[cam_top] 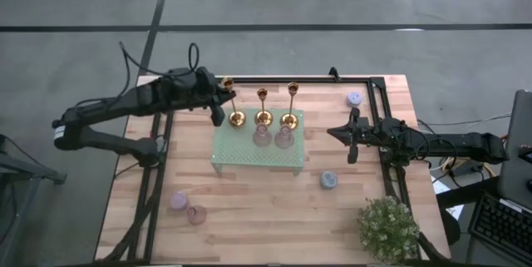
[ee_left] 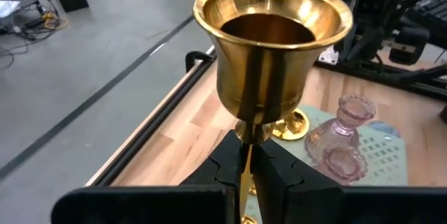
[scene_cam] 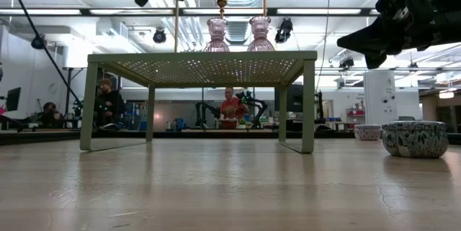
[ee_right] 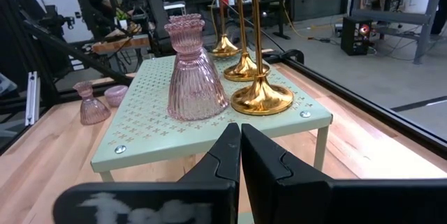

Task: Pick & Place candle stick holders
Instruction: Put the gold candle holder on the shelf aligned with the other gold candle holders

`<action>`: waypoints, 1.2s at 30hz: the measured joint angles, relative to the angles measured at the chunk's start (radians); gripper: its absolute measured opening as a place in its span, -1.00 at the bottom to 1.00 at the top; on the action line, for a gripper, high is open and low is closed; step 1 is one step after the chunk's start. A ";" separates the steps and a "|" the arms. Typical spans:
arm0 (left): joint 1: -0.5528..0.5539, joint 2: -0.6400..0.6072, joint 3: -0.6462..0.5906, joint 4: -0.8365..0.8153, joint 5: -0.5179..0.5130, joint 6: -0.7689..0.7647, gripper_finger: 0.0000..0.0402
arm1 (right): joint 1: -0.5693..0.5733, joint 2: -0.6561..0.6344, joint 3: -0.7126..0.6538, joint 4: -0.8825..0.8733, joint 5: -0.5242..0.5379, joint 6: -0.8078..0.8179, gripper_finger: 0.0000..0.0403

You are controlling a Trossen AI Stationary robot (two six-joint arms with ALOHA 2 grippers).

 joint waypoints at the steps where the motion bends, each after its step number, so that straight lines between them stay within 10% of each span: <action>1: -0.005 0.004 0.000 0.002 -0.005 0.007 -0.89 | 0.000 0.000 0.000 0.000 0.000 0.000 -0.96; 36: -0.056 0.031 -0.027 0.049 -0.067 0.099 -0.88 | 0.000 0.000 0.000 0.000 0.000 0.000 -0.96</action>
